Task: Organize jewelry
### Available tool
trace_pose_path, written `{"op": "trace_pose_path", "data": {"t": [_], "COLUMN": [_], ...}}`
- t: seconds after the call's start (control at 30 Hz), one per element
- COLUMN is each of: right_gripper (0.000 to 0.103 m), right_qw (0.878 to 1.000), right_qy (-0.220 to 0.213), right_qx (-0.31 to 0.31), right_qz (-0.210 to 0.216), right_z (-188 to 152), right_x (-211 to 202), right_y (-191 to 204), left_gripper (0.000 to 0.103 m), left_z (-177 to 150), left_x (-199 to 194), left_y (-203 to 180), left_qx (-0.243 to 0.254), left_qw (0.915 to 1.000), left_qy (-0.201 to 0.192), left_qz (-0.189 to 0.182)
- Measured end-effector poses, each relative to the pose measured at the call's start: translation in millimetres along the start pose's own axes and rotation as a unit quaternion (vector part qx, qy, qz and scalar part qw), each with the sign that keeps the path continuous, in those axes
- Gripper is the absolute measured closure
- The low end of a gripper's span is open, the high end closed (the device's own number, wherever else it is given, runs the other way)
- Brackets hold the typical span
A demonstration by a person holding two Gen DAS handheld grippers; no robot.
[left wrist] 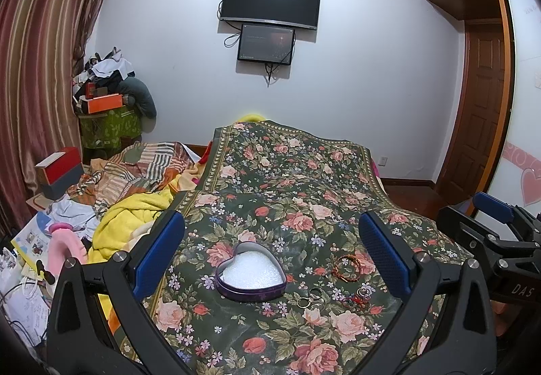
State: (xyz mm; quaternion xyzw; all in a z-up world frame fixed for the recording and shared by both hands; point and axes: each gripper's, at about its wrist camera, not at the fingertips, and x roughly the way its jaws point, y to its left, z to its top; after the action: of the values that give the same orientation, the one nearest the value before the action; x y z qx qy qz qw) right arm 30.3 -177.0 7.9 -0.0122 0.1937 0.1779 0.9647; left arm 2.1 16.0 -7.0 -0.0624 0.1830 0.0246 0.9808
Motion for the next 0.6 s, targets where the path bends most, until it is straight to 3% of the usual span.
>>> {"op": "trace_pose_path", "data": {"t": [0.6], "right_gripper": [0.000], "right_qw": [1.000], "right_qy": [-0.001], "right_qx": [0.000], "right_qz": [0.000], "right_z": [-0.1], "right_x": [0.8], "right_y": [-0.4], "left_gripper": [0.000], "left_z": [-0.1], "left_x": [1.3], "left_y": [-2.1], "left_qx": [0.001], "left_qw": [1.0000], "left_qy": [0.000], "left_qz": [-0.001]}}
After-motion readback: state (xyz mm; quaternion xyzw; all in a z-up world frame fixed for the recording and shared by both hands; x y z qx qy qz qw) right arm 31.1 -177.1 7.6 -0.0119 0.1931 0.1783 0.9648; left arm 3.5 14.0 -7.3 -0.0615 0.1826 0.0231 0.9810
